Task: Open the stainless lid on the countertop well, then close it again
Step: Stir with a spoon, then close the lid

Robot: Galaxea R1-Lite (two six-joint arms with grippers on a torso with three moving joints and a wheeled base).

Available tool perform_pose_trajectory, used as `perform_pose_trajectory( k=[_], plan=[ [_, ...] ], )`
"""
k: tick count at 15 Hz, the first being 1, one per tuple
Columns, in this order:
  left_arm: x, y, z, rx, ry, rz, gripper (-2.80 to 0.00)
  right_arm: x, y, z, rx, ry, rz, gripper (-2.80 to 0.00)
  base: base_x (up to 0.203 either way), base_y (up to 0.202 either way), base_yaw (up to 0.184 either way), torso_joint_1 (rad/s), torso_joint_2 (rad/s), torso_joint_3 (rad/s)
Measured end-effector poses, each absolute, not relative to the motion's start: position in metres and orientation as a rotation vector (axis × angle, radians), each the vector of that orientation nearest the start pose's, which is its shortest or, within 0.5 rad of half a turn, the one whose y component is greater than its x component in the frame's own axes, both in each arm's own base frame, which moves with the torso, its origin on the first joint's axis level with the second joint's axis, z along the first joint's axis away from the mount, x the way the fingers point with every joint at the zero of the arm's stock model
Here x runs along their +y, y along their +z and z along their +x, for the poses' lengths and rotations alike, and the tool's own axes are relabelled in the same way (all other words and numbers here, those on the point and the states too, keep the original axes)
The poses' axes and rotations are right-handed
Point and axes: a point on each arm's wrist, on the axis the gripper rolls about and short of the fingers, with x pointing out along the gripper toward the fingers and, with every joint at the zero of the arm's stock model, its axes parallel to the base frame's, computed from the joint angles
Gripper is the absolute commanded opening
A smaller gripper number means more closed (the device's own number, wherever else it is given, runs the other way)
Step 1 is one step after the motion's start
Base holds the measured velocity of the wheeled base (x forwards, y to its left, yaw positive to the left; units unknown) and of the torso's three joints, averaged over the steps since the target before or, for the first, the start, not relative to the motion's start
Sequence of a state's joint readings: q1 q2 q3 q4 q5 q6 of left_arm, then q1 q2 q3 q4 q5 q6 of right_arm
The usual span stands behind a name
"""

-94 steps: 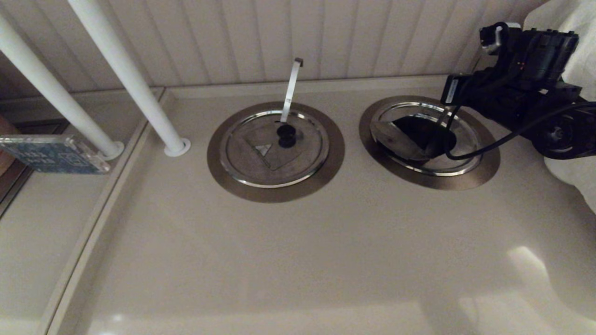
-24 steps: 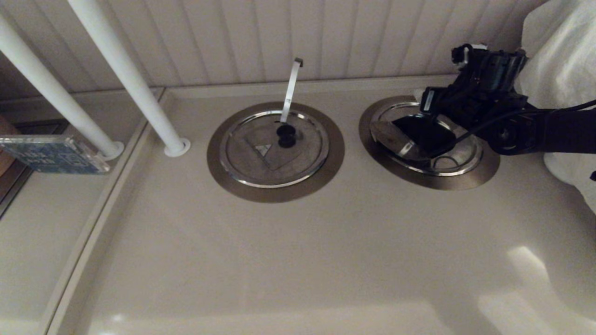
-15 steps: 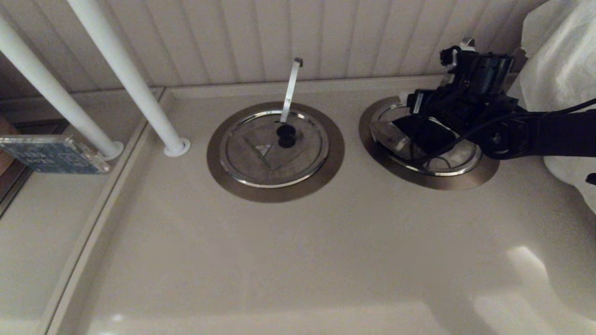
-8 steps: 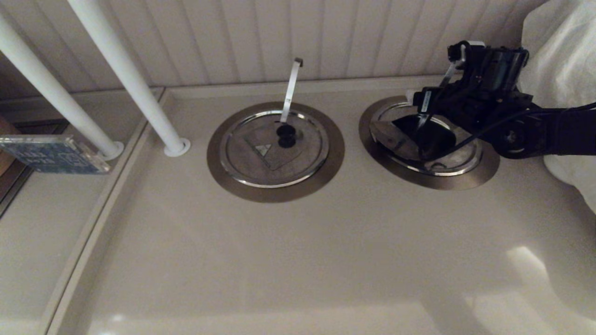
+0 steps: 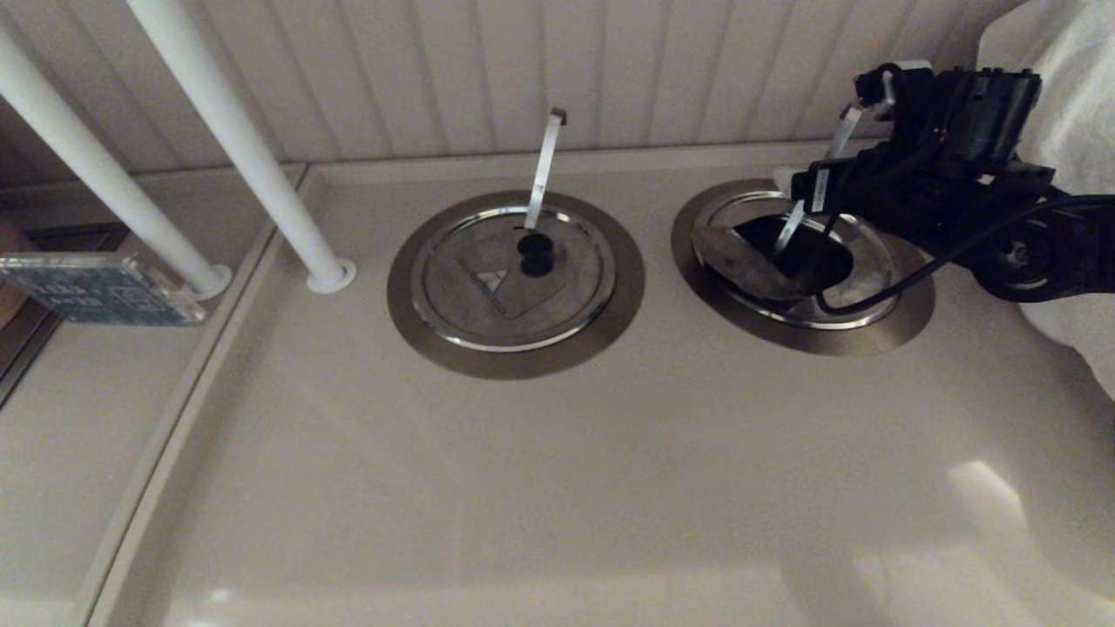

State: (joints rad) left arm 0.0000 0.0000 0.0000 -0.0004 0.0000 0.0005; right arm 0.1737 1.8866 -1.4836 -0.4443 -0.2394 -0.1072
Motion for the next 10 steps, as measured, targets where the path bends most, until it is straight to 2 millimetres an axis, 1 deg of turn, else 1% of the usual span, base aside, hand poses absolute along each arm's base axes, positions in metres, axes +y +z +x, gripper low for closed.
perform_pose_trajectory(
  k=[2,4,6,7,8,10],
  plan=[
    [0.000,0.076,-0.023,-0.001,0.000,0.000,-2.80,0.065,0.297,0.361,-0.032,-0.012,-0.101,0.00,0.000,0.000,0.000,0.000,0.00,0.000],
    [0.000,0.076,-0.023,-0.001,0.000,0.001,-2.80,0.076,0.298,0.336,0.009,0.093,-0.112,0.00,0.000,0.000,0.000,0.000,0.00,0.000],
    [0.000,0.076,-0.023,-0.001,0.000,0.001,-2.80,0.095,0.291,0.306,0.066,0.224,-0.164,0.00,0.000,0.000,0.000,0.000,0.00,0.000],
    [0.000,0.076,-0.023,0.000,0.000,0.001,-2.80,0.102,0.286,0.294,0.084,0.266,-0.221,0.00,0.000,0.000,0.000,0.000,0.00,0.000],
    [0.000,0.076,-0.023,-0.001,0.000,0.000,-2.80,0.107,0.279,0.284,0.098,0.296,-0.284,0.00,0.000,0.000,0.000,0.000,0.00,0.000],
    [0.000,0.076,-0.023,-0.001,0.000,0.001,-2.80,0.117,0.267,0.271,0.128,0.306,-0.385,0.00,0.000,0.000,0.000,0.000,0.00,0.000]
  ],
)
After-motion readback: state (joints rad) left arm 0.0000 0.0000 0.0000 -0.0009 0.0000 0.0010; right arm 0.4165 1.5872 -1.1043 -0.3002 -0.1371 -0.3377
